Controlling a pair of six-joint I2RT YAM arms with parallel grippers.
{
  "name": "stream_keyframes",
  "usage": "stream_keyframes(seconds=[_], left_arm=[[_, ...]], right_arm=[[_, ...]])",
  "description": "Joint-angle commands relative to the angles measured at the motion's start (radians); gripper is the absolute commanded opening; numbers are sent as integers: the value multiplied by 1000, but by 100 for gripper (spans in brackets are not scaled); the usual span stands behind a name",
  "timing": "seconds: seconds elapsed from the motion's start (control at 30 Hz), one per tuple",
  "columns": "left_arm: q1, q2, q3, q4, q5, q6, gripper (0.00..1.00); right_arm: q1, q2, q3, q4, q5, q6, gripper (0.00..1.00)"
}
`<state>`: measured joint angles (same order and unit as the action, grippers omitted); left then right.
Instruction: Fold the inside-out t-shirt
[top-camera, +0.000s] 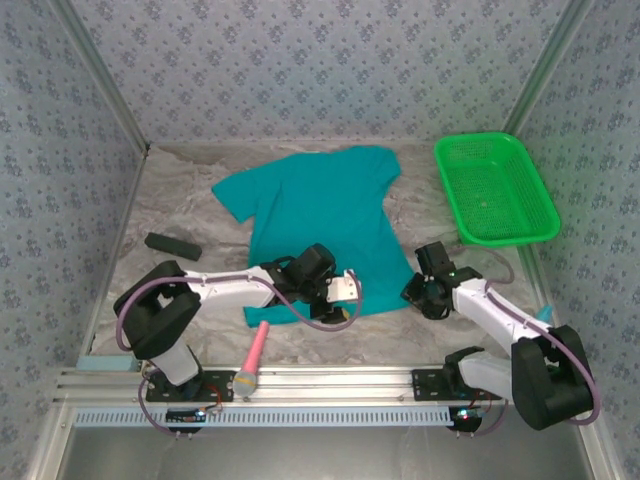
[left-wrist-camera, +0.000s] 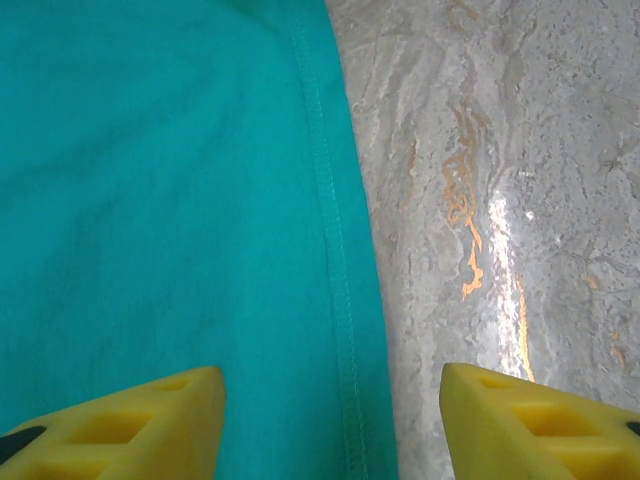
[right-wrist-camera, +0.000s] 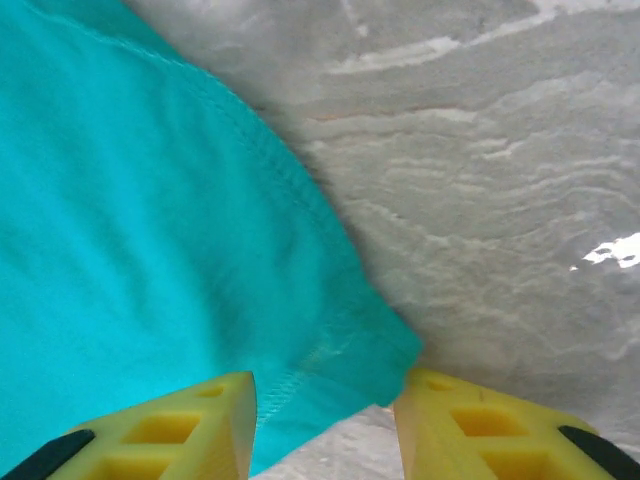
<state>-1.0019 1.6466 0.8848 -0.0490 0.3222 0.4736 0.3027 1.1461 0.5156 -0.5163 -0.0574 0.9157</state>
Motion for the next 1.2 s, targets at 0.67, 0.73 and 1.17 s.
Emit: stream_keyframes(seconds=[0.67, 0.73, 1.17], left_arm=[[-113, 163, 119, 179, -127, -46, 63], [-115, 161, 111, 187, -138, -47, 62], [-118, 162, 53, 198, -243, -24, 25]], right_arm=[[-99, -143, 140, -80, -111, 169, 0], [-121, -143, 142, -79, -127, 169, 0], [-168, -143, 148, -72, -157, 159, 0]])
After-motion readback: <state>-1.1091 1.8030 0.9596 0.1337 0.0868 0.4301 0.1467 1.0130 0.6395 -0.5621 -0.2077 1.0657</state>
